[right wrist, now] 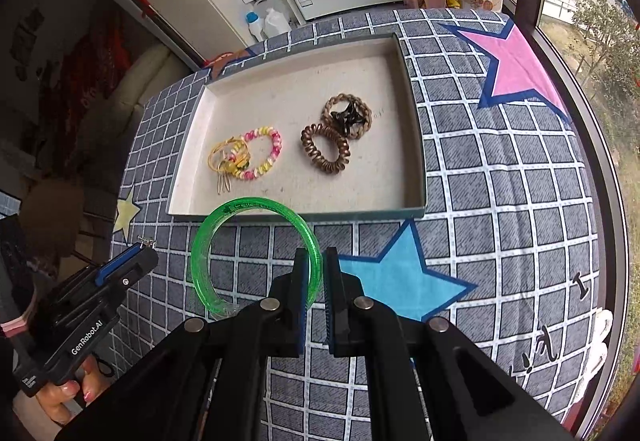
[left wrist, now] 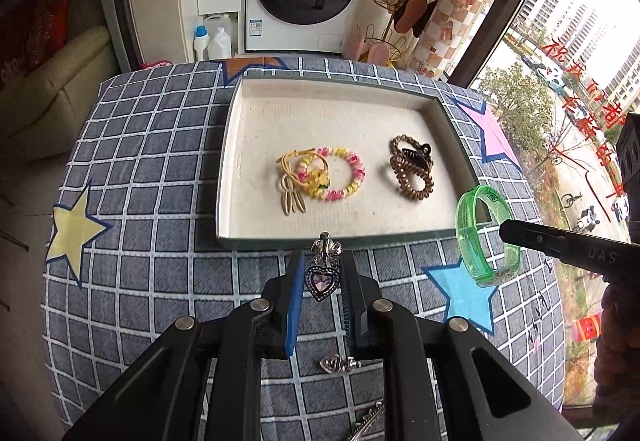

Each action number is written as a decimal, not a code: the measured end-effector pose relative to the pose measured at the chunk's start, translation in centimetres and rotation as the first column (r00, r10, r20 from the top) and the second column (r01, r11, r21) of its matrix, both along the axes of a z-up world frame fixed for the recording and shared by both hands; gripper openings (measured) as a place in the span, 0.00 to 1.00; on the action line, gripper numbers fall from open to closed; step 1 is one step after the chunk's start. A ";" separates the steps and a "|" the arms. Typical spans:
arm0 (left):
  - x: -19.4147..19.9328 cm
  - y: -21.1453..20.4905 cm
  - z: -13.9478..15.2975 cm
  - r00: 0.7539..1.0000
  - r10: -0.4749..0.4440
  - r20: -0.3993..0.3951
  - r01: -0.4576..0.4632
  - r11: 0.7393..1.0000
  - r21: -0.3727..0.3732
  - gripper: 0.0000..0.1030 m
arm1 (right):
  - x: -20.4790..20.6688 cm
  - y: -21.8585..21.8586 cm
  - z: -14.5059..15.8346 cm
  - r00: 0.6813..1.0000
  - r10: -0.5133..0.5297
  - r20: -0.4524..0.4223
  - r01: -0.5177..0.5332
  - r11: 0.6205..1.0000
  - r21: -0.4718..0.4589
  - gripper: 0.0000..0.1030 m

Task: Organize jewelry
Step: 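Carry the pendant in the left tool while the right tool carries the bangle into the tray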

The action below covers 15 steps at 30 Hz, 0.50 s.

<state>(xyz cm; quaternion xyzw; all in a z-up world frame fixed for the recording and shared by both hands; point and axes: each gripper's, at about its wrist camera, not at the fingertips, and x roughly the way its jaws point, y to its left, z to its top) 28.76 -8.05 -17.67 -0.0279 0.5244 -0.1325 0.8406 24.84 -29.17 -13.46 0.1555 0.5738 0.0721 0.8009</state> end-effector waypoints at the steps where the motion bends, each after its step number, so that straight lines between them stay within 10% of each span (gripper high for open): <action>1: 0.6 -0.1 0.1 1.000 0.001 0.002 -0.001 1.000 -0.001 0.29 | 0.5 -0.1 0.0 1.000 -0.004 0.001 0.004 1.000 0.002 0.07; 15: 2.6 -1.3 3.1 0.999 0.035 -0.006 -0.035 0.998 0.049 0.29 | 7.7 -1.1 -2.5 1.000 -0.029 -0.006 0.028 0.998 -0.053 0.07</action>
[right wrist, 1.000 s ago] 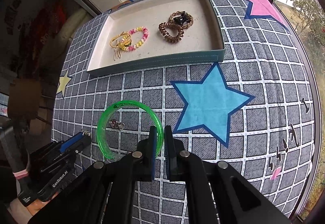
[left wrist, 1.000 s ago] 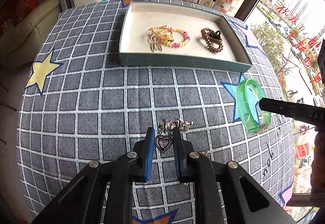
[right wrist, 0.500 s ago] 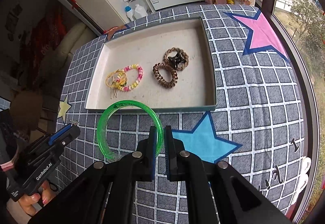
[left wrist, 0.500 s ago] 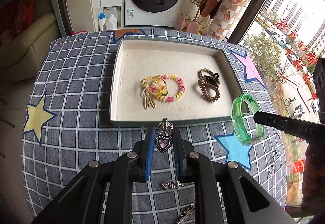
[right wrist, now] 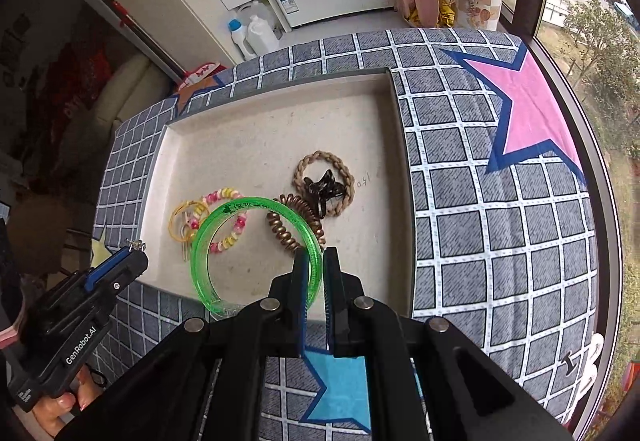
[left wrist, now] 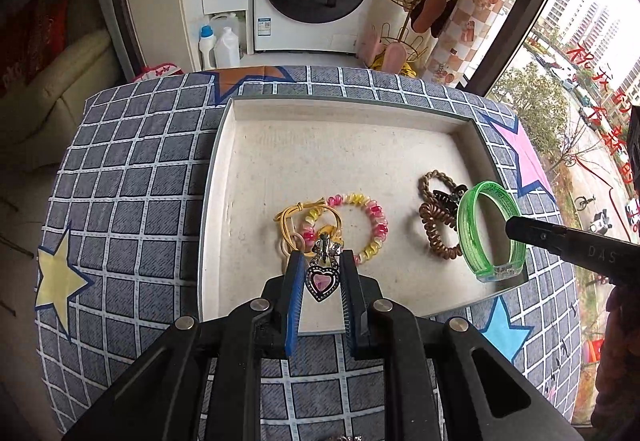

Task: Organize jewelry
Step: 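Carry the pendant in the left tool while the right tool carries the bangle into the tray, then open the left tool releasing the pendant while the right tool releases the bangle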

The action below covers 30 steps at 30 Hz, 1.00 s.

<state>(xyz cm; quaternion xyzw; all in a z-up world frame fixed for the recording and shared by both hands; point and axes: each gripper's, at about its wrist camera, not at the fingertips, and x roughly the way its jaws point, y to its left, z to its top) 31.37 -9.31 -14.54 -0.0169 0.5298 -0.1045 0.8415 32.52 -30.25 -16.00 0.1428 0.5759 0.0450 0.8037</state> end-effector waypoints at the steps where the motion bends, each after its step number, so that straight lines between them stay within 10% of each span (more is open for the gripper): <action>1: 0.2 -0.1 -0.2 1.000 0.003 -0.003 -0.003 1.000 0.005 0.29 | 0.4 -0.1 -0.2 1.000 -0.002 -0.002 0.002 1.000 -0.006 0.07; 30: 3.2 -3.1 -3.0 0.999 -0.025 -0.025 0.029 0.987 0.159 0.29 | 5.5 -0.3 -3.6 0.998 0.058 -0.030 -0.060 0.997 -0.053 0.10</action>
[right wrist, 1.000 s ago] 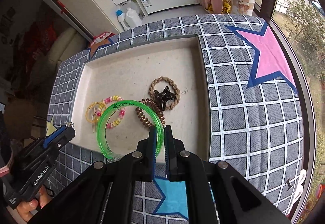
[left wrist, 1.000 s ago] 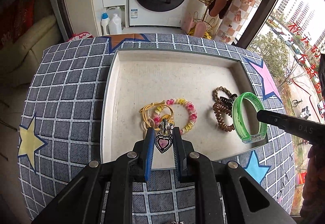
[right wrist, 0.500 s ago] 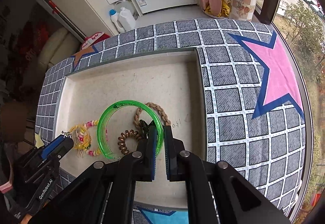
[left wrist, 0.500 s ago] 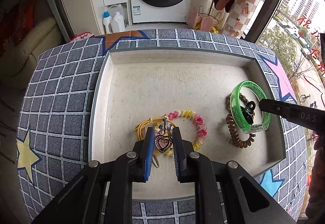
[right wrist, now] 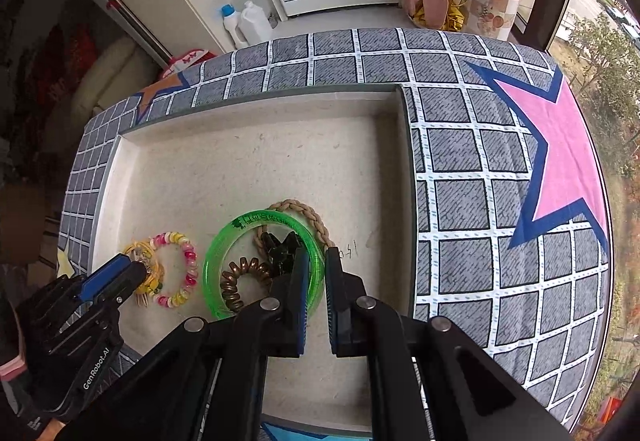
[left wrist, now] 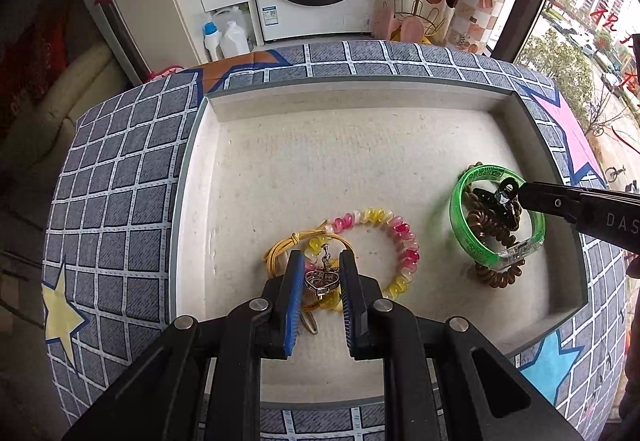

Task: Organize jewelry
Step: 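Open the left tool releasing the pendant while the right tool releases the bangle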

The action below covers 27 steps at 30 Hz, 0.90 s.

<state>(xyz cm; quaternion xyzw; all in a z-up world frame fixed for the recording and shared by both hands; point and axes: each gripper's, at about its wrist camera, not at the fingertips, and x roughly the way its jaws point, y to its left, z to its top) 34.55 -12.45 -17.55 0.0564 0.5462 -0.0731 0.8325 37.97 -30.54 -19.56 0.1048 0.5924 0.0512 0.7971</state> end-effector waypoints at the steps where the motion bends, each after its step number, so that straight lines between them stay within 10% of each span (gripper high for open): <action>1: 0.0 0.0 0.0 1.000 0.001 0.000 -0.001 1.000 0.003 0.29 | 0.0 0.0 0.0 1.000 0.002 -0.002 -0.002 1.000 0.005 0.12; 6: -0.1 0.1 0.5 1.000 0.007 0.005 -0.007 1.000 -0.007 0.29 | -0.3 -0.2 0.6 1.000 -0.003 0.017 0.003 0.999 0.033 0.45; 13: -0.4 0.2 1.6 0.999 0.008 0.041 -0.007 1.000 -0.019 0.34 | -1.2 -0.1 1.9 0.999 -0.025 0.043 0.022 0.997 0.068 0.45; 15: -0.6 0.4 2.2 0.998 0.022 0.061 -0.021 1.000 -0.020 1.00 | -1.7 0.0 2.2 0.998 -0.030 0.047 0.026 0.997 0.076 0.45; 21: -2.0 1.0 4.2 0.990 0.030 0.140 -0.028 0.999 -0.021 1.00 | -4.0 -0.4 2.6 0.998 -0.055 0.042 0.051 0.993 0.104 0.48; 27: -4.6 2.8 5.1 0.989 0.046 0.139 -0.041 0.999 -0.036 1.00 | -6.9 -0.6 2.9 0.997 -0.070 0.027 0.066 0.989 0.133 0.77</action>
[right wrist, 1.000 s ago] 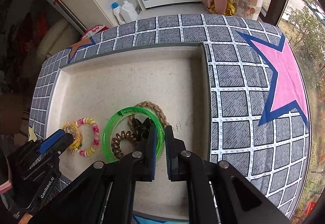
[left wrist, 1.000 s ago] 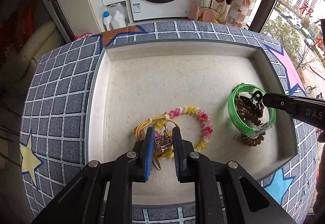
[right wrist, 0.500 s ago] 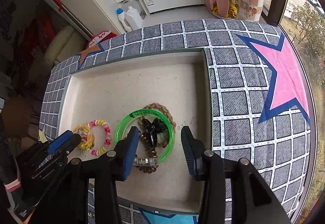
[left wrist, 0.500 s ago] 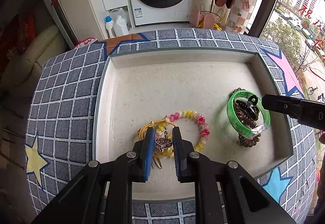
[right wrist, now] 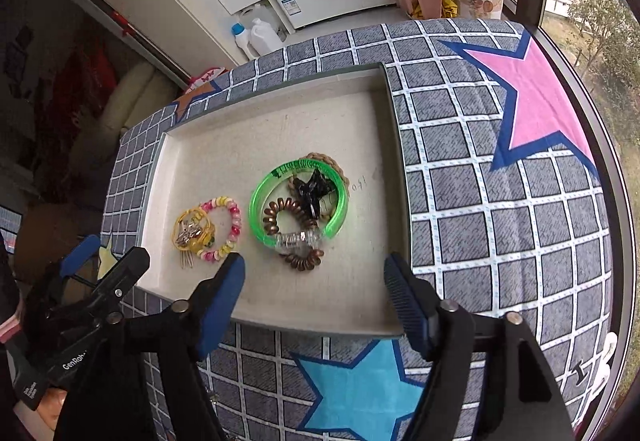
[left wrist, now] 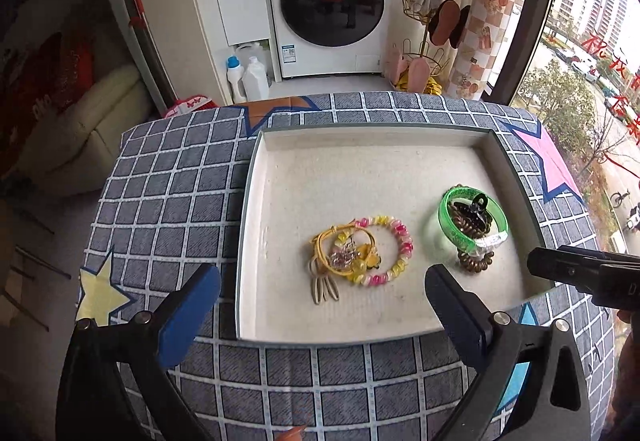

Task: Organize jewelry
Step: 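Open the left tool releasing the pendant while the right tool releases the bangle, then grasp the second heart pendant with the left tool while the right tool approaches the silver hair pin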

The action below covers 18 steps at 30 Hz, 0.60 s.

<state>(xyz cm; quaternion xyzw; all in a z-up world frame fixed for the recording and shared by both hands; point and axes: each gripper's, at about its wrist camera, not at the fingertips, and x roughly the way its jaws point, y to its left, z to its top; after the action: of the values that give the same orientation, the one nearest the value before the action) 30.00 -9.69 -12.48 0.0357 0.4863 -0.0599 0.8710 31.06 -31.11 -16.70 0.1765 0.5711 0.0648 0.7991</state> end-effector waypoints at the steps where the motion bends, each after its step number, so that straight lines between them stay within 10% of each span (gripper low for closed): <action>1: -0.6 0.3 -0.1 1.000 0.002 -0.007 -0.002 1.000 -0.005 1.00 | -0.5 0.2 0.1 1.000 0.003 -0.004 -0.003 1.000 0.000 0.77; 18: -10.6 2.1 -5.4 0.972 -0.167 -0.168 0.172 0.985 0.012 1.00 | -9.6 2.0 -1.0 0.994 0.021 -0.106 -0.020 1.000 0.015 0.77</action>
<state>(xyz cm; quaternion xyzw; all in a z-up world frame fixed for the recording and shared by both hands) 19.36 -7.61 -17.86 0.0836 0.5531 -0.1302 0.8186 21.48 -29.12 -17.75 0.1794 0.6139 0.0677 0.7657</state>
